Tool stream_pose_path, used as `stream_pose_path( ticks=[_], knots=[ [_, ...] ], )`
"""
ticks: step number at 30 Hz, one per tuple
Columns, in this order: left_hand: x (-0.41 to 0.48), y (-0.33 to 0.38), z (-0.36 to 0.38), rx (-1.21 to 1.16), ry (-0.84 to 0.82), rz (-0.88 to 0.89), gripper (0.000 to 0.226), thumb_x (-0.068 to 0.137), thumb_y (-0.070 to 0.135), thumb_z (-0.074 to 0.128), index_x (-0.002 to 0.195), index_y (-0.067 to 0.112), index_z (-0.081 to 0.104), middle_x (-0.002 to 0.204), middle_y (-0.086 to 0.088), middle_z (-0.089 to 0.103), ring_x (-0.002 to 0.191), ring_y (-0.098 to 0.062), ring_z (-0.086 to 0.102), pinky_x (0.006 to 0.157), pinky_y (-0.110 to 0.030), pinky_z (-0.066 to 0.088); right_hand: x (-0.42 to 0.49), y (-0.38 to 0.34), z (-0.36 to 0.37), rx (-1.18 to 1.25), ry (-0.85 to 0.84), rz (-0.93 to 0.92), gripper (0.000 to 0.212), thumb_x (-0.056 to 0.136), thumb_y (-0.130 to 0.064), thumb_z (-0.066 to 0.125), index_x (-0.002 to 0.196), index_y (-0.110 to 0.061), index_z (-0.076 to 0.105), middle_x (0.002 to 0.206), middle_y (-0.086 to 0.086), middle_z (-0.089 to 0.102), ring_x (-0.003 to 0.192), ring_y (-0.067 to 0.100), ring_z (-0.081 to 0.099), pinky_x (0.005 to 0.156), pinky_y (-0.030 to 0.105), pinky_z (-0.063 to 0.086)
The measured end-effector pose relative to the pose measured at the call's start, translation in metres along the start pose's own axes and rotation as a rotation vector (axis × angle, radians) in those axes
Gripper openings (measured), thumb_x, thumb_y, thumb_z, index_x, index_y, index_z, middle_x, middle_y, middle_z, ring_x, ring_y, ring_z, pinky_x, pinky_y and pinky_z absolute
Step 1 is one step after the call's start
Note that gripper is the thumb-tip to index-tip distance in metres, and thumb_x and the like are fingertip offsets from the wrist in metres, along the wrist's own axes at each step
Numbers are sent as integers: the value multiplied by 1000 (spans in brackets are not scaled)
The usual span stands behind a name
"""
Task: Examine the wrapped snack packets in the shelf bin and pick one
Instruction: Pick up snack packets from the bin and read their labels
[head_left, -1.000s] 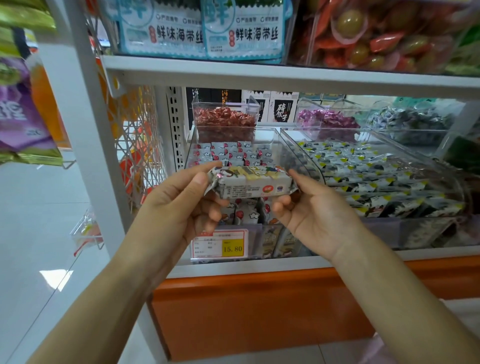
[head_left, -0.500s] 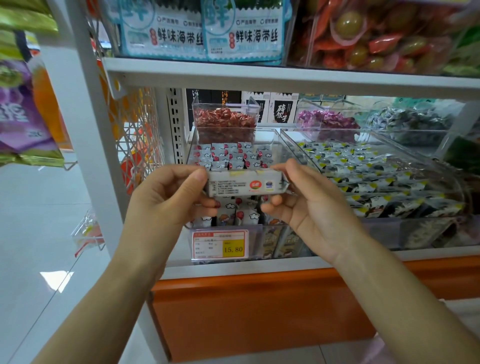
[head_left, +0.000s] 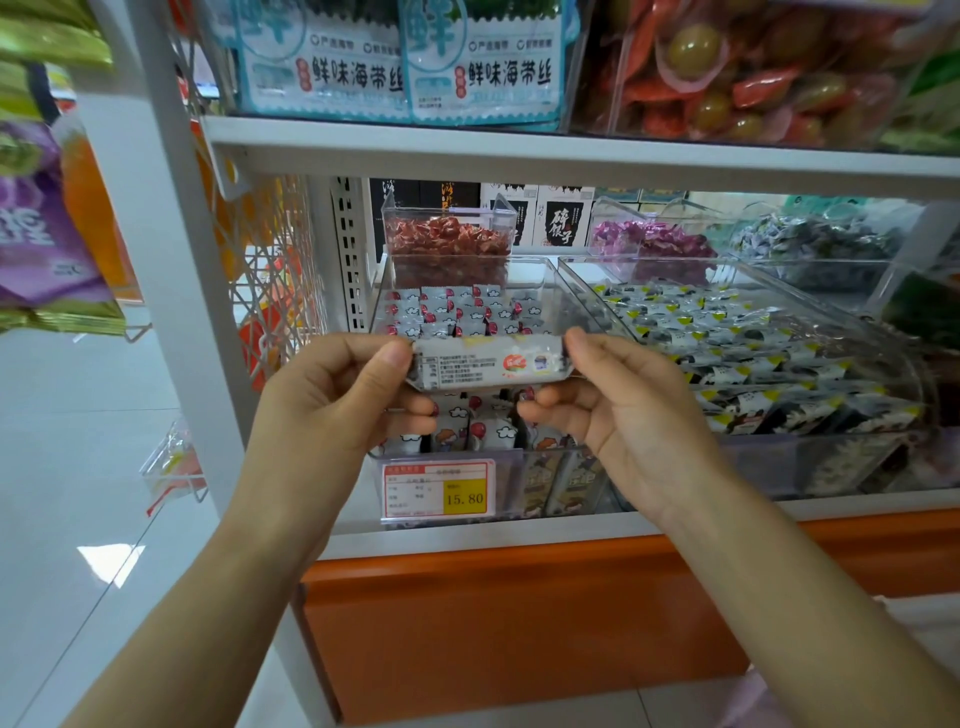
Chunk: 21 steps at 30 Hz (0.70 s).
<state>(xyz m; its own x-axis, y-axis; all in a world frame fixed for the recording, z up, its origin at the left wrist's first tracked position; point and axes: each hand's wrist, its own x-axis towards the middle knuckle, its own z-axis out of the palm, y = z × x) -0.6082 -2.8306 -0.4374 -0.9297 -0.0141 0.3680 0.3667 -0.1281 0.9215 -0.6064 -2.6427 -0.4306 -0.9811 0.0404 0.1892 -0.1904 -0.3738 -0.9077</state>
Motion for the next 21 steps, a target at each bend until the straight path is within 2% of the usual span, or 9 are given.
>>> stream_pose_path(
  ticks=[3, 7, 9, 12, 14, 17, 21],
  knots=[
    [0, -1, -2, -13, -34, -6, 31, 70, 27, 64, 95, 11, 66, 76, -6, 70, 64, -13, 67, 60, -20, 55, 1, 0, -2, -16, 55, -21, 19, 92, -9, 51, 82, -4, 66, 68, 9, 69, 55, 14, 62, 56, 27, 56],
    [-1, 0, -2, -52, -121, -86, 46, 65, 34, 67, 109, 18, 67, 96, -13, 67, 76, -20, 69, 65, -24, 57, 2, -2, -5, -97, 40, -75, 19, 94, -2, 46, 94, -5, 65, 90, 11, 67, 75, 20, 67, 68, 32, 58],
    [-1, 0, -2, -44, -137, -110, 46, 68, 36, 63, 110, 18, 66, 93, -8, 70, 79, -19, 70, 65, -23, 56, 1, -1, -4, -138, 4, -101, 22, 93, 3, 44, 93, -7, 64, 101, 12, 64, 86, 21, 67, 72, 33, 57],
    [-2, 0, 0, -3, -127, -111, 42, 71, 29, 59, 111, 16, 63, 86, 1, 72, 73, -15, 70, 63, -20, 55, 0, 0, -2, -182, -27, -121, 27, 91, 10, 44, 87, -10, 62, 111, 11, 64, 91, 20, 68, 71, 30, 56],
    [-3, 1, 0, 47, -139, -95, 41, 72, 26, 59, 112, 20, 63, 91, 0, 73, 75, -16, 71, 64, -18, 55, 1, 1, -2, -158, -28, -117, 25, 90, 8, 46, 81, -10, 61, 109, 10, 65, 93, 23, 68, 70, 30, 56],
    [-4, 4, 1, 103, -188, -54, 39, 73, 24, 60, 112, 23, 63, 99, 3, 72, 84, -14, 71, 70, -18, 55, 2, 3, -3, -159, -26, -132, 14, 87, -4, 57, 77, -12, 55, 93, 11, 63, 90, 22, 66, 70, 32, 57],
    [-5, 3, 4, 116, -240, -31, 27, 81, 8, 60, 106, 20, 64, 104, 2, 70, 92, -18, 68, 80, -24, 56, 5, 9, -6, -398, 18, -179, 19, 85, -12, 65, 97, -22, 56, 100, 0, 70, 94, 16, 68, 83, 41, 56]
  ],
)
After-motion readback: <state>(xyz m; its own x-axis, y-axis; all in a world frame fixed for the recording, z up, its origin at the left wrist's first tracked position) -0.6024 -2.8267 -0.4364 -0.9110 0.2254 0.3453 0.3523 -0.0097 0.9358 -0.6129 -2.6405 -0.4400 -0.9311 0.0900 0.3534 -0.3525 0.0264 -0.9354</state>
